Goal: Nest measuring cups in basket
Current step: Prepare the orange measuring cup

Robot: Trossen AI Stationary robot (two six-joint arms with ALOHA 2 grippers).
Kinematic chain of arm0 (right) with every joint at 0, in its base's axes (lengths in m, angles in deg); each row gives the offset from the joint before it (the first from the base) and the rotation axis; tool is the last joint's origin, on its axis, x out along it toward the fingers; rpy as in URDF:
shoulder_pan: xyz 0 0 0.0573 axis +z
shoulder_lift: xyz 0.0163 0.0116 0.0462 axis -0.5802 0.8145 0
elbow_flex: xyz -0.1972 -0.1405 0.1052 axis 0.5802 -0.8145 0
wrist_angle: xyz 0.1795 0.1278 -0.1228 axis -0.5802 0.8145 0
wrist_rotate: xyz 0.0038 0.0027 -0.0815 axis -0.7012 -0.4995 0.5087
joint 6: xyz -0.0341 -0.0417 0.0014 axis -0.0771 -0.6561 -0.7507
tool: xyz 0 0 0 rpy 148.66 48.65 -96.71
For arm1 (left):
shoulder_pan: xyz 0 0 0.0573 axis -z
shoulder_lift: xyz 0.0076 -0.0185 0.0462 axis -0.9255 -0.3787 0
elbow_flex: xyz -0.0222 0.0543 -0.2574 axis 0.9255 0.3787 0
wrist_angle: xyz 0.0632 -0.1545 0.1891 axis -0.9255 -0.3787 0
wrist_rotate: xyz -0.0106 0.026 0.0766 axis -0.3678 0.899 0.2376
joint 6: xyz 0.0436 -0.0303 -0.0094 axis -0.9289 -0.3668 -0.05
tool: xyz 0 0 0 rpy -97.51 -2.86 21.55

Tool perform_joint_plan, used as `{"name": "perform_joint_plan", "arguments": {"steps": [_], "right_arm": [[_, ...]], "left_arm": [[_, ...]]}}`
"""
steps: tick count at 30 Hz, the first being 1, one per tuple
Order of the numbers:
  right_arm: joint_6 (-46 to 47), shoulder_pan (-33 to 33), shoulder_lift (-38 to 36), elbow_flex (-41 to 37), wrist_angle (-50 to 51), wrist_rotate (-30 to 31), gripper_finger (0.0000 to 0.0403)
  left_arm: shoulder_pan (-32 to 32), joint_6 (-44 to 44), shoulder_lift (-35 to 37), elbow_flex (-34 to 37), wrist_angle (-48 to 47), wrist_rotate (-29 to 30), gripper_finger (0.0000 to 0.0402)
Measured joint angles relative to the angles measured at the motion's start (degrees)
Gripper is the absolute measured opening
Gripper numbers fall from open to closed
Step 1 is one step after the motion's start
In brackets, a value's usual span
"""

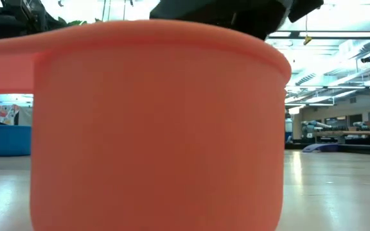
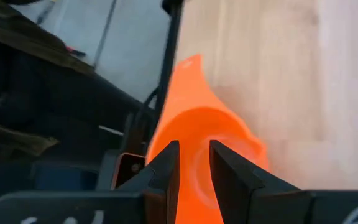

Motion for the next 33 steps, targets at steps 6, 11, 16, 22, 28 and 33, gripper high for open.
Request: {"name": "perform_joint_plan", "arguments": {"steps": [6,11,16,22,28,33], "right_arm": [[-3.9,0.0,-0.6,4.5,9.6,1.5,0.0092],[-7.9,0.0,-0.6,8.9,21.6,5.5,0.0091],[-6.7,-0.1,-0.6,10.2,24.9,6.2,0.0091],[-3.5,-0.1,-0.6,10.2,25.3,5.5,0.0091],[-1.8,0.2,-0.3,10.2,24.9,5.1,0.0091],[-1.3,0.5,-0.1,10.1,24.0,5.3,0.0091]], "left_arm": [[0.0,0.0,0.0,0.0,0.0,0.0,0.0015],[0.0,0.0,0.0,0.0,0.0,0.0,0.0015],[0.0,0.1,0.0,0.0,-0.1,0.0,0.0015],[0.0,0.1,0.0,0.0,-0.2,0.0,0.0015],[0.0,0.1,0.0,0.0,-0.2,0.0,0.0015],[0.0,0.1,0.0,0.0,-0.2,0.0,0.0015]]}}
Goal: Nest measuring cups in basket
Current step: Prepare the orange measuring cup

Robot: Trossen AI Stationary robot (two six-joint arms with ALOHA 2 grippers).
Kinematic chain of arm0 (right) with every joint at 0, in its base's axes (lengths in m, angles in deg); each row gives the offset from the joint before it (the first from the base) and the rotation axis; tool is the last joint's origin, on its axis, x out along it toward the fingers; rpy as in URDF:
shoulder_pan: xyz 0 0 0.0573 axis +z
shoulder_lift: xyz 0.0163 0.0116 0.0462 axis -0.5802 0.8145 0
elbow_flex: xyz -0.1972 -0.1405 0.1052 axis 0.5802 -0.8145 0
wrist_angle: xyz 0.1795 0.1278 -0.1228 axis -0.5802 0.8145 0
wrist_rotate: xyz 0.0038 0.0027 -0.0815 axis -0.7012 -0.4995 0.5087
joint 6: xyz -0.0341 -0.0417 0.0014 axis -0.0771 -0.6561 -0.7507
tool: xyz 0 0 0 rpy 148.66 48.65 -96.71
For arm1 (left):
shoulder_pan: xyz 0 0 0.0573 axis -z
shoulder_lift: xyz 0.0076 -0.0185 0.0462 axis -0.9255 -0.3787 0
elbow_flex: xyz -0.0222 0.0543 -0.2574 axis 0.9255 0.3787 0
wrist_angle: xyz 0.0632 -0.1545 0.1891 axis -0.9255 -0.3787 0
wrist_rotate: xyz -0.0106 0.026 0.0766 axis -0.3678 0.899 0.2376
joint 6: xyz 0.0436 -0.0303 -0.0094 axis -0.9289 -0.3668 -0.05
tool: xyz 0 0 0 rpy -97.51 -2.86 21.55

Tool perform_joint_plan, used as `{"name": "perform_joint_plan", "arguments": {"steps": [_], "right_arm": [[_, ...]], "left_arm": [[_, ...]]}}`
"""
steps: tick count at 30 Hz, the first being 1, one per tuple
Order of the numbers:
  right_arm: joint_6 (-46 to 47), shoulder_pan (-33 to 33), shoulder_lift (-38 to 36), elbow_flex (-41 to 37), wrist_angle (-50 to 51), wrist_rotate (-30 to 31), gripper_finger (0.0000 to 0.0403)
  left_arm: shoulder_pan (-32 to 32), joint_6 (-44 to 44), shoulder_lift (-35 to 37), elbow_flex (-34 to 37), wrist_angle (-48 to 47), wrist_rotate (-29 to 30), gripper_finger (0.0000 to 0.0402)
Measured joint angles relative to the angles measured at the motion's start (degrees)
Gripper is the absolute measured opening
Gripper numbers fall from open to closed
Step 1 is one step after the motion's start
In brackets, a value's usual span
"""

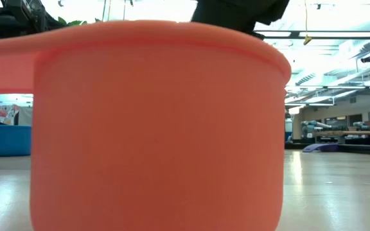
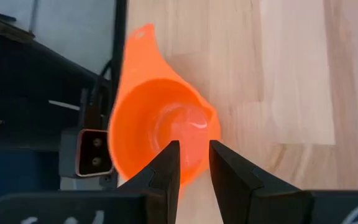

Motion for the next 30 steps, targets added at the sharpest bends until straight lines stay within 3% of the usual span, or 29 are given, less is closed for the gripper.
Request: {"name": "perform_joint_plan", "arguments": {"steps": [17,24,30], "right_arm": [[-0.1,0.4,0.0,0.0,1.8,0.8,0.0091],[1.3,0.6,3.3,0.0,-2.4,-1.7,0.0091],[1.3,0.6,4.3,0.2,-4.4,0.1,0.0091]], "left_arm": [[0.0,0.0,0.0,0.0,-0.1,-0.4,0.0015],[0.0,0.0,0.0,0.0,-0.2,-0.4,0.0015],[0.0,-0.7,-0.2,0.1,-1.1,-0.4,0.0015]]}}
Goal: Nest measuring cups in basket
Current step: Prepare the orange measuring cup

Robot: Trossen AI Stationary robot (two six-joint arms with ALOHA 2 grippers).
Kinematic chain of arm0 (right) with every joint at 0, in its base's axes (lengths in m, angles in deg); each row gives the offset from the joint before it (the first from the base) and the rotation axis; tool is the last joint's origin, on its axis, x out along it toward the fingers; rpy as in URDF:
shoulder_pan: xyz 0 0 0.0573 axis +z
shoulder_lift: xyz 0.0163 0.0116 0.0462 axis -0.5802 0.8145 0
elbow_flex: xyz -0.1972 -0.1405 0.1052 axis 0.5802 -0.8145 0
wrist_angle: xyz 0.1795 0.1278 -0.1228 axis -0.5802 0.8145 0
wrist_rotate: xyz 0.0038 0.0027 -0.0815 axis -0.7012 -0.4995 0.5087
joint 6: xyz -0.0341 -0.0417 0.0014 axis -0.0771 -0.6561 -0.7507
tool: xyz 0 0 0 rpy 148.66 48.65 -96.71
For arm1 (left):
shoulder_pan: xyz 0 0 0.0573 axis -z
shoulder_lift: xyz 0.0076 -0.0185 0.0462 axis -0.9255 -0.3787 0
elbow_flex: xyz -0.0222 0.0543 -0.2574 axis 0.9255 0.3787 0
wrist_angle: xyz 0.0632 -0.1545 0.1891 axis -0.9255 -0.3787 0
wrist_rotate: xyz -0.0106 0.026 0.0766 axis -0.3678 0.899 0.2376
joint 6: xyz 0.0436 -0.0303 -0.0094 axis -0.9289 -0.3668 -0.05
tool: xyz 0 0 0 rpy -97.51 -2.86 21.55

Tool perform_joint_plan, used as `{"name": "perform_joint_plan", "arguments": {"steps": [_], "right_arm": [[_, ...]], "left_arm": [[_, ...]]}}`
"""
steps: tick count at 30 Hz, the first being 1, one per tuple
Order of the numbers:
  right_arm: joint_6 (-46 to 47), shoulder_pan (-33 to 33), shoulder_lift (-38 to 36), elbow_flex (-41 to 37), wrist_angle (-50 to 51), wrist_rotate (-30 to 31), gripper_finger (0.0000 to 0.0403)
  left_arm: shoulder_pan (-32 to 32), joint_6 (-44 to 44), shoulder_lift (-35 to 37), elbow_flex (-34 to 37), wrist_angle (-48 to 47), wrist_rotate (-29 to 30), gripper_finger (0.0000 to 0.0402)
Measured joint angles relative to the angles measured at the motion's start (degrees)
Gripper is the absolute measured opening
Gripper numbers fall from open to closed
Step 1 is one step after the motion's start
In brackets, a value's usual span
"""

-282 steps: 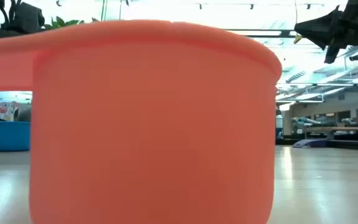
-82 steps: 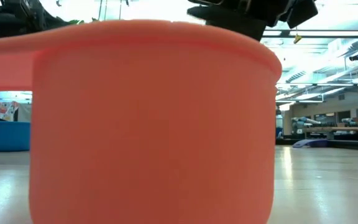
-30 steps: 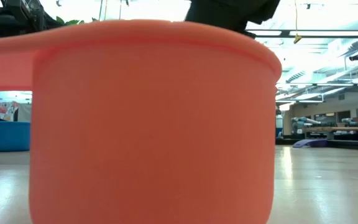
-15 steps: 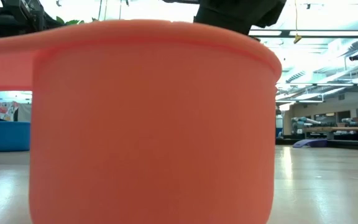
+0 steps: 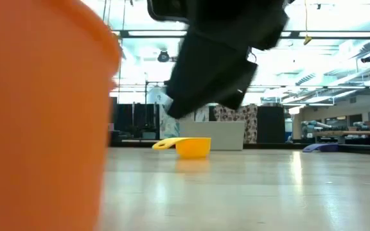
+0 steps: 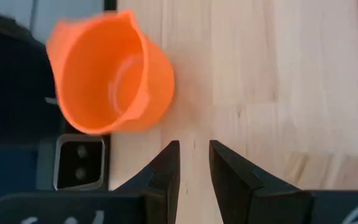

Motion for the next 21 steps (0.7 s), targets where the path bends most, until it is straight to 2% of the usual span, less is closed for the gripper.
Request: {"name": "perform_joint_plan", "arguments": {"steps": [9,21], "right_arm": [[-2.0,0.0,0.0,1.9,-1.2,-4.6,0.0091],[-4.0,-0.4,0.4,4.4,0.0,-3.6,0.0091]], "left_arm": [[0.0,-0.3,-0.5,0.0,0.3,-0.1,0.0015],[0.0,-0.3,-0.5,0.0,0.2,0.0,0.0015]]}}
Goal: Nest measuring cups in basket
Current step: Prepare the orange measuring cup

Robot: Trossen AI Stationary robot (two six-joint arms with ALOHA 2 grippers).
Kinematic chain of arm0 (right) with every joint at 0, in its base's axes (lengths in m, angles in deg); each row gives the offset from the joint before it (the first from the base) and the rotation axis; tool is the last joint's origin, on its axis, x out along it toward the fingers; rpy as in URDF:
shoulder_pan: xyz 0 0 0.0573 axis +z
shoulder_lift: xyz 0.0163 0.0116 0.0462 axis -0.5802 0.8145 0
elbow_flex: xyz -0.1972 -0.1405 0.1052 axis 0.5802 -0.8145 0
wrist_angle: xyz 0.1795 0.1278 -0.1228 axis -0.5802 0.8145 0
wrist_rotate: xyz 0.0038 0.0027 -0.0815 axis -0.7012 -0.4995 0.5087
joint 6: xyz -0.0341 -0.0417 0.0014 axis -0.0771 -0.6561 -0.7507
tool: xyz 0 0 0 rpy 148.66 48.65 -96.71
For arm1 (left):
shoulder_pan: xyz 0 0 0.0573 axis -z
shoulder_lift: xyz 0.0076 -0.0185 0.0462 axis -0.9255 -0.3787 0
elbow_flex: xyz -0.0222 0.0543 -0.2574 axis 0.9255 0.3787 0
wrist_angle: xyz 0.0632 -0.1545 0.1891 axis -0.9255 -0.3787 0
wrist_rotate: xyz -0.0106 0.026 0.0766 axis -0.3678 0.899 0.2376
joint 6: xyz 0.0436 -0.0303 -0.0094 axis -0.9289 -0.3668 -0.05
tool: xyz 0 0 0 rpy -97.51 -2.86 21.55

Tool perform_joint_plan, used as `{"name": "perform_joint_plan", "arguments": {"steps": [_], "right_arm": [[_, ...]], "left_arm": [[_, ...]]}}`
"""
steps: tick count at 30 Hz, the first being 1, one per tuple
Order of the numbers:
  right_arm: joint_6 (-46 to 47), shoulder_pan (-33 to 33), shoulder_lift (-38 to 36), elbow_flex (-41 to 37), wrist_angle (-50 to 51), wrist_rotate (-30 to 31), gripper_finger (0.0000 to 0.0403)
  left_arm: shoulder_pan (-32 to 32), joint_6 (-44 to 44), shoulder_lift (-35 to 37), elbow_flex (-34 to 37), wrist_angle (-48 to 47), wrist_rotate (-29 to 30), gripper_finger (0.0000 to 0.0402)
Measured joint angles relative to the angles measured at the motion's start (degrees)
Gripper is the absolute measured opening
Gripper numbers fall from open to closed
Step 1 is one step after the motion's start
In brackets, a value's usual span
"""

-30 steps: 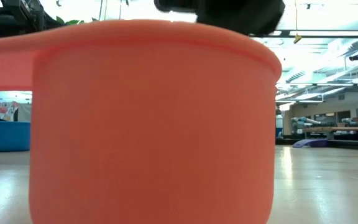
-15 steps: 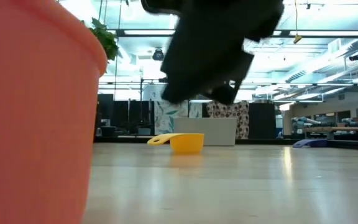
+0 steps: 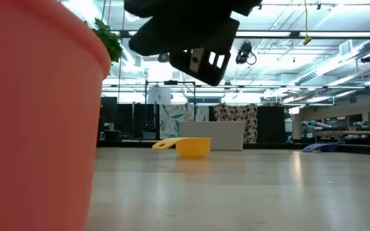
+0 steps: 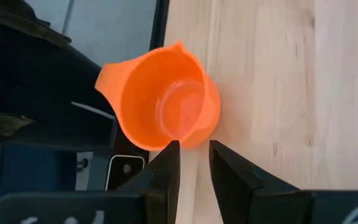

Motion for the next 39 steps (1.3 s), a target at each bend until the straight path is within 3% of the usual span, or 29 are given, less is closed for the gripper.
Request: {"name": "perform_joint_plan", "arguments": {"steps": [7,14,22,30,39], "right_arm": [[-4.1,-2.0,0.0,0.0,1.3,-0.5,0.0091],[-0.6,-4.1,-0.1,0.0,1.4,-3.2,0.0091],[12.5,-3.7,-0.2,0.0,-1.1,-3.7,0.0091],[26.9,-0.2,-0.2,0.0,-10.1,3.2,0.0088],[29.7,4.5,-0.1,0.0,-8.6,3.9,0.0077]], "left_arm": [[0.0,0.0,0.0,0.0,-0.3,0.0,0.0015],[0.0,1.4,0.0,0.0,-1.0,0.0,0.0015],[0.0,4.2,0.0,0.0,-4.3,-0.7,0.0015],[0.0,1.9,0.0,0.0,-4.2,-6.5,0.0015],[0.0,1.5,0.0,0.0,-4.2,-9.0,0.0015]]}}
